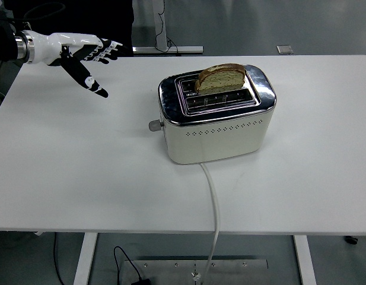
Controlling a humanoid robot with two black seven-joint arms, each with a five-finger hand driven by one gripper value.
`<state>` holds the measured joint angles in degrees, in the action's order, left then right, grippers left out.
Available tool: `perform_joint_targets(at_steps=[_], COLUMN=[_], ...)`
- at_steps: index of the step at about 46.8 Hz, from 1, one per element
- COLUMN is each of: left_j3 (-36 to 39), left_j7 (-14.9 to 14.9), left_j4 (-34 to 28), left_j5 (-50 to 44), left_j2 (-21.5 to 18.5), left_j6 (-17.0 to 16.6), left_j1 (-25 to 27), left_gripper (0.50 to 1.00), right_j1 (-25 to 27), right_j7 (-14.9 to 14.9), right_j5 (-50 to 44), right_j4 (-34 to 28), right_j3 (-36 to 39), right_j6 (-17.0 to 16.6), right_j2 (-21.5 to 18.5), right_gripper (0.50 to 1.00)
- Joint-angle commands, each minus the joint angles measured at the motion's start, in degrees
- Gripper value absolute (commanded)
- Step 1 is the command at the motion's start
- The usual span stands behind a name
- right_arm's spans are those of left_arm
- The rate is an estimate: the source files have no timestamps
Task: Press down toaster
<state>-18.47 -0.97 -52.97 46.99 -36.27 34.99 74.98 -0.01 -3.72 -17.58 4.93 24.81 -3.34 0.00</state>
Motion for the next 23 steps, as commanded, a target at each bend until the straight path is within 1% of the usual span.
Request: perform_joint_targets(at_steps=[1,5,8,17,23], left_j3=[0.0,-0.1,-0.2,-0.9,-2.4], left_j7=[0.1,0.5,0.6,0.8,1.2], left_j4=[1.7,4.6,7.3,16.7,21.2], left_j5=[-3.3,-7.2,-10.3,-19.0,-24.7], left_j2=[1.2,2.8,4.2,8.0,9.4], left_j6=[0.0,-0.1,-1.9,-5.9,-7.3], left_j1=[1.0,1.7,2.4,3.6,3.8], left_gripper=[1.0,1.0,1.0,1.0,1.0], right_j1=[0.0,0.0,0.0,0.0,0.0], right_j7=[-0.1,0.0,-0.1,-0.1,-0.1], right_j5=[0.0,0.0,0.0,0.0,0.0], right_j4=[0.0,0.0,0.0,0.0,0.0], right_j3=[0.0,0.0,0.1,0.1,0.1], right_j6=[0.0,0.0,0.1,0.0,0.0], right_j2=[0.0,0.0,0.0,0.0,0.0], right_gripper=[1.0,1.0,0.998,0.998,0.998])
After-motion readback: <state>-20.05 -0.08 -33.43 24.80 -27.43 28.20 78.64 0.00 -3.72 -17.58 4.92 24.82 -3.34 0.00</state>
